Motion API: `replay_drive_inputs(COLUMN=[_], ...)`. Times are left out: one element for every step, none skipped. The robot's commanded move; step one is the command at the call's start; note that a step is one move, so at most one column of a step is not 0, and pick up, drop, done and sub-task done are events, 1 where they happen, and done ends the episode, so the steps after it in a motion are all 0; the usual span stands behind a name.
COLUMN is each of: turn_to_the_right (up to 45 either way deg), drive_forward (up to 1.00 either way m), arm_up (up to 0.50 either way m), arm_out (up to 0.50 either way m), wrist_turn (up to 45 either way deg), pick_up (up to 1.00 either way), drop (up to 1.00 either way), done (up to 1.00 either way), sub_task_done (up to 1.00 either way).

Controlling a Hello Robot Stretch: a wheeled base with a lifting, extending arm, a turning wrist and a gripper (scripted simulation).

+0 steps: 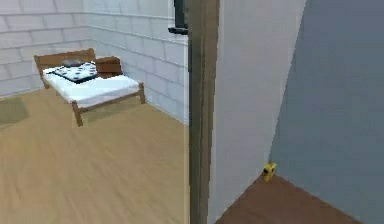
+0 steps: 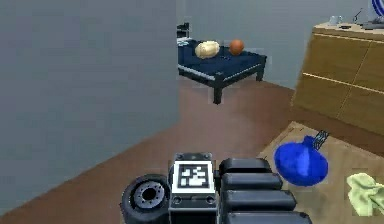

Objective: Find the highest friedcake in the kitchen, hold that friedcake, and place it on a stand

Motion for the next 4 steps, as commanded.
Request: replay_drive_inputs(turn_to_the_right=[-3.0,45.0,21.0,0.0], drive_forward=[0.00,0.00,0.00,0.30], arm_up=[0.00,0.00,0.00,0.00], arm_out=[0.00,0.00,0.00,0.00], wrist_turn=[0.0,0.0,0.0,0.0], pick_up=[0.00,0.00,0.00,0.00], drop=[0.00,0.00,0.00,0.00], done=[0.00,0.00,0.00,0.00], sub_task_done=[0.00,0.00,0.00,0.00])
